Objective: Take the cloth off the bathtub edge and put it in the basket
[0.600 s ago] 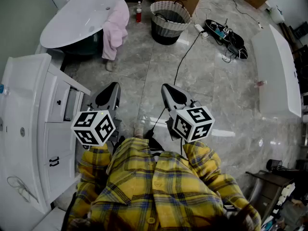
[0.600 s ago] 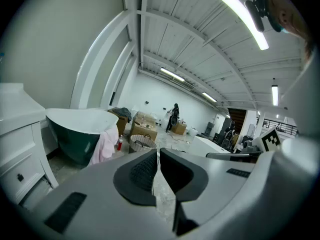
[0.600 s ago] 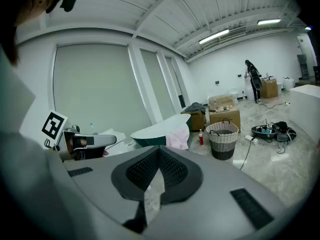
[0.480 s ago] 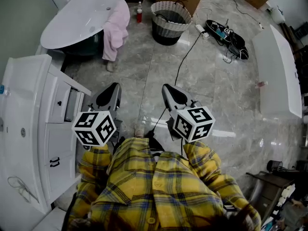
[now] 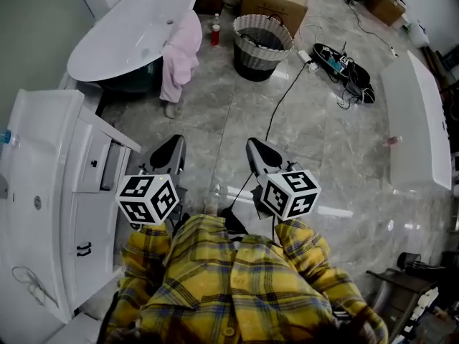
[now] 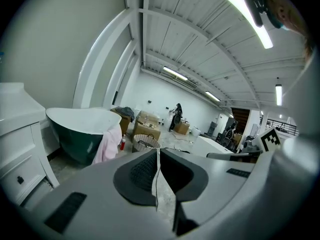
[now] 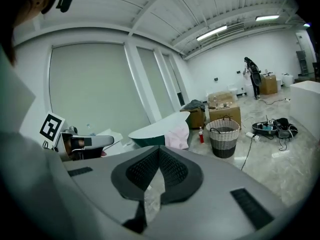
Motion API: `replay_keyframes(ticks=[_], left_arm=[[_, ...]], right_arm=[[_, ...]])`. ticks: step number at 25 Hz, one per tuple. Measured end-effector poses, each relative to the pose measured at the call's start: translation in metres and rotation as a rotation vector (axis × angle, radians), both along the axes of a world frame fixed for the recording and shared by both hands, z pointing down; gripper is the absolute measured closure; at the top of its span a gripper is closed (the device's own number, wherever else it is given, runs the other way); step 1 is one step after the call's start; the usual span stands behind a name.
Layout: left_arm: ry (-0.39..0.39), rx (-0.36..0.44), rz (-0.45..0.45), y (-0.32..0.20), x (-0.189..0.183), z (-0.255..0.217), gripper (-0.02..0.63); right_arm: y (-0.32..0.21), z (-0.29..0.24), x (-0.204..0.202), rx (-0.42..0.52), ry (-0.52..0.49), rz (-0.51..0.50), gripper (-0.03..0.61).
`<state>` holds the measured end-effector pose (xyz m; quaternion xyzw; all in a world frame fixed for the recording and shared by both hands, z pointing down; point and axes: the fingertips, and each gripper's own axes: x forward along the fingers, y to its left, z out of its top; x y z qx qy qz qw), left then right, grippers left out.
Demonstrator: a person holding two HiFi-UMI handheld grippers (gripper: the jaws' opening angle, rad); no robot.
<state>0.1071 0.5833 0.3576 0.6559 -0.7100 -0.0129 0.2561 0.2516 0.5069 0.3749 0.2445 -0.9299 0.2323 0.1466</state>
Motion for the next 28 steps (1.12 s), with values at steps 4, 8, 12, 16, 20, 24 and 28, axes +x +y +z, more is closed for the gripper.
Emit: replay_keyframes(ticks=[4, 8, 12, 16, 20, 24, 28], left_arm=[[-0.005, 0.002, -0.017, -0.001, -0.017, 0.004, 0.581], [-0.021, -0.011, -0.012, -0.002, -0.033, 0.008, 0.581], [-0.052, -0.028, -0.008, -0.006, -0.051, 0.012, 0.581], [-0.042, -0.042, -0.024, -0.004, -0.064, 0.02, 0.581], [-0.045, -0.037, -0.034, -0.012, -0.078, 0.021, 0.581], [-0.041, -0.039, -0.056, -0.022, -0.093, 0.027, 0.581], [-0.043, -0.041, -0.085, -0.04, -0.109, 0.032, 0.581]], right_arm=[[-0.002, 0.006, -0.018, -0.007, 0.005, -0.022, 0.552], [-0.008, 0.011, -0.034, -0.005, 0.014, -0.015, 0.552], [-0.02, 0.011, -0.052, -0.002, -0.007, 0.001, 0.552], [-0.027, 0.018, -0.063, -0.008, 0.002, -0.007, 0.551], [-0.042, 0.021, -0.079, -0.002, 0.013, -0.011, 0.551], [-0.058, 0.028, -0.1, 0.002, 0.02, -0.031, 0.551], [-0.08, 0.036, -0.122, 0.019, 0.031, -0.078, 0.551]])
